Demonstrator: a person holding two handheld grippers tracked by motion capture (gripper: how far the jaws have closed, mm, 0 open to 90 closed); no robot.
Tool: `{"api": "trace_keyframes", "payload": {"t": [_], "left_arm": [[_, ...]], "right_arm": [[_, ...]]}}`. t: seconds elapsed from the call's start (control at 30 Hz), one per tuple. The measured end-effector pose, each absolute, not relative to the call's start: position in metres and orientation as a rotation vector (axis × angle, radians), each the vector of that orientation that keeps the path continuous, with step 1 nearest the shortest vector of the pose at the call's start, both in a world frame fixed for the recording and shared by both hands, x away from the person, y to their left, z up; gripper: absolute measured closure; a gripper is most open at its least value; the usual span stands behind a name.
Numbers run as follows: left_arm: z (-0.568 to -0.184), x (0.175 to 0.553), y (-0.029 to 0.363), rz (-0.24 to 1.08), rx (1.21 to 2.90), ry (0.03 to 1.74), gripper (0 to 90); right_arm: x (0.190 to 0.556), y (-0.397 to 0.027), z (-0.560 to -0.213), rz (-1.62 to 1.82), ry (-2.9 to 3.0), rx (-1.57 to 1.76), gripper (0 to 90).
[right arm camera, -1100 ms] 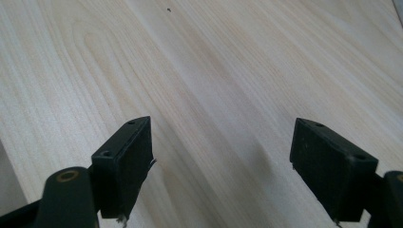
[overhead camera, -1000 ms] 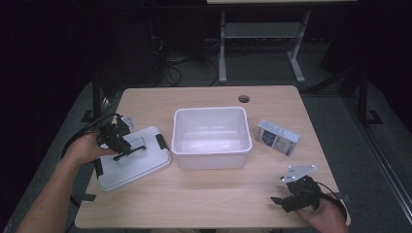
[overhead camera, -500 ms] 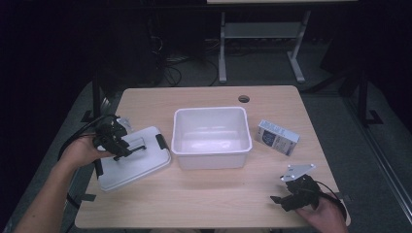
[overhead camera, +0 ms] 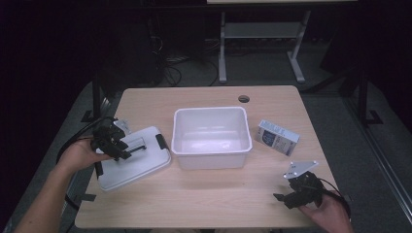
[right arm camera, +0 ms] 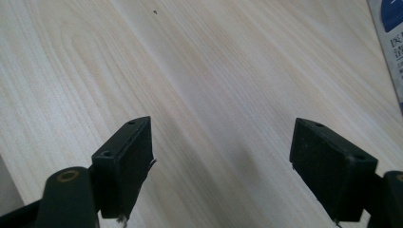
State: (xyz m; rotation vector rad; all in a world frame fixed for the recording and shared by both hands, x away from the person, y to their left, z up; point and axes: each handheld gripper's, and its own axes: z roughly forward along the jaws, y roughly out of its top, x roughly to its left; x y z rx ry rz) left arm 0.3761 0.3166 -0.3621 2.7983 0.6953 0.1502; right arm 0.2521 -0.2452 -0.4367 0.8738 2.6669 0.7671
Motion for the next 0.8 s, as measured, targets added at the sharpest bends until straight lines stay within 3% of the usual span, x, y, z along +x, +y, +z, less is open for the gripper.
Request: {"api": "trace_keyframes", "payload": {"t": [0.8], "left_arm": [[-0.355, 0.367, 0.319, 0.199, 2.77, 0.693, 50.8]], "right_arm": [[0.277, -0.262, -0.402, 0.646, 2.688, 0.911, 18.2]]}}
